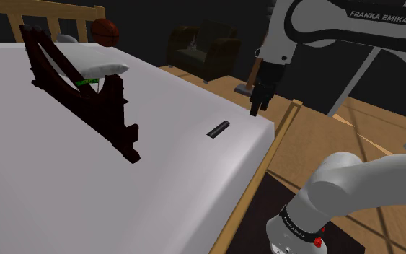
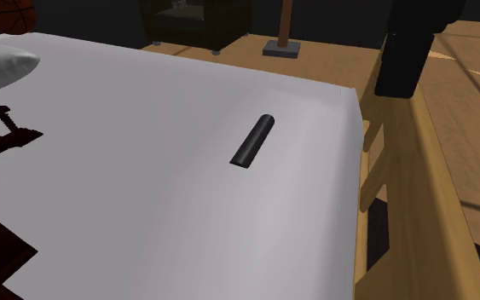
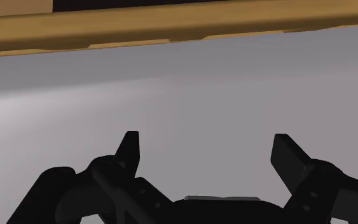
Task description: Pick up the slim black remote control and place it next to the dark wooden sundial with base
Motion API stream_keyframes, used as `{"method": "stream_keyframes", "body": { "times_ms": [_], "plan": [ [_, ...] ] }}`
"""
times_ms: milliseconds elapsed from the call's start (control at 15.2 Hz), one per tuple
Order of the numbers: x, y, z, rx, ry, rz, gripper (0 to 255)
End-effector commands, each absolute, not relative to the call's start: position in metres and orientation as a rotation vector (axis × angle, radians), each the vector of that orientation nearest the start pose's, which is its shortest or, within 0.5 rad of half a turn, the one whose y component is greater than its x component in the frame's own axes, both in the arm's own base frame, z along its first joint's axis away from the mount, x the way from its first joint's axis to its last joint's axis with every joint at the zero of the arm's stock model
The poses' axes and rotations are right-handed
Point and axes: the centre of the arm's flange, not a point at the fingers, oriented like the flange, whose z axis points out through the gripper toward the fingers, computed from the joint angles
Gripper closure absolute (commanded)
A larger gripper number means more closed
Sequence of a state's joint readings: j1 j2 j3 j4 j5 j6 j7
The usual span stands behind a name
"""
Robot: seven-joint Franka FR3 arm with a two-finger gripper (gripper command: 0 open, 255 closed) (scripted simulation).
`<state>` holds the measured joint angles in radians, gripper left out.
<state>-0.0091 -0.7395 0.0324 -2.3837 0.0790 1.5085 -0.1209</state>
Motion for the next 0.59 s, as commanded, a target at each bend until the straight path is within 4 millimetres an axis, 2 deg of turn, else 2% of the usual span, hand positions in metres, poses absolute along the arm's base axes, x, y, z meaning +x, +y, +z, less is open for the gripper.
{"method": "stream_keyframes", "body": {
  "times_ms": [0,264,528],
  "plan": [
    [0.310,0.018,0.558,-3.064,-0.205,0.204,0],
    [0.339,0.029,0.522,-3.107,0.140,0.140,0],
    [0.371,0.031,0.487,-3.110,0.491,0.073,0]
  ]
}}
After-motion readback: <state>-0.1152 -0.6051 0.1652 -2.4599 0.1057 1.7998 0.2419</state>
